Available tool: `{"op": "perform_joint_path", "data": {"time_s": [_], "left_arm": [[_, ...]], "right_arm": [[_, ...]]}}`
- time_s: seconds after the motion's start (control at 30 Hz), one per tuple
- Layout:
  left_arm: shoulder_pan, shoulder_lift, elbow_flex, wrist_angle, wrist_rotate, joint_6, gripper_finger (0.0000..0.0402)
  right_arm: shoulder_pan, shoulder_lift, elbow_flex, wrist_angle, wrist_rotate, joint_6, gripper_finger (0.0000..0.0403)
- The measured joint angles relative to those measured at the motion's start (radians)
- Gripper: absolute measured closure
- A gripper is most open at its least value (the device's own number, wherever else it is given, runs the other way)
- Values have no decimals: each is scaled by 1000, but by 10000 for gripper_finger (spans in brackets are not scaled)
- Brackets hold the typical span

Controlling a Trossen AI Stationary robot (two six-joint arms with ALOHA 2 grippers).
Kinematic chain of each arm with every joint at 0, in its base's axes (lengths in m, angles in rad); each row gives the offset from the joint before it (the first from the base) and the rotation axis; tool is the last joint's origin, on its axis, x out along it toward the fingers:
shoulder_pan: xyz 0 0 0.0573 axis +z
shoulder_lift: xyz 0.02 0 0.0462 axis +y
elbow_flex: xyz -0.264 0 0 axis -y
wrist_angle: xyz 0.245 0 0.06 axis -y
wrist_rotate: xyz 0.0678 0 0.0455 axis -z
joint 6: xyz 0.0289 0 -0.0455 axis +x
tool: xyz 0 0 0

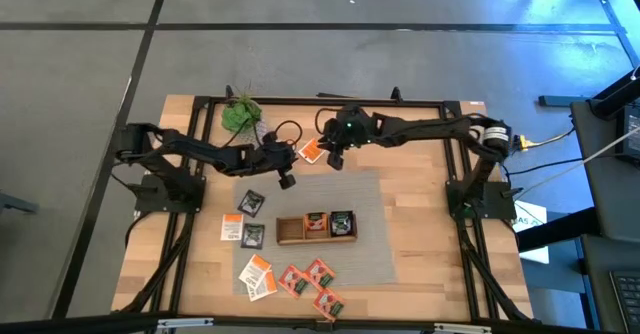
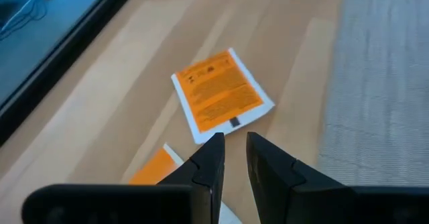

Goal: Pick & Place Tea
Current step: Put the white tea bag into the left section of the wooden organizer

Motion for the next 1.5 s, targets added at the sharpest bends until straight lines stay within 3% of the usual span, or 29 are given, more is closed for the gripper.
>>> {"op": "perform_joint_path", "data": {"time_s": [0.17,0.4,0.67,0.77,0.87,1.07,1.3,1.5], "left_arm": [[14,70,0,50,13,52,341],[15,143,0,136,6,169,341],[15,200,0,182,4,294,340],[15,202,0,181,-2,312,340],[12,201,0,177,-2,407,340],[-9,201,2,182,-1,572,340],[-34,199,3,178,-47,614,337],[-55,199,3,176,-68,686,310]], "right_arm": [[1,87,0,73,3,-7,319],[-19,184,0,84,117,111,320],[-56,235,1,78,121,227,320],[-58,251,3,79,100,246,320],[-61,271,6,80,49,244,320],[-56,284,6,71,46,222,320],[-55,286,6,63,24,217,320],[-53,287,6,62,-7,215,320]]}}
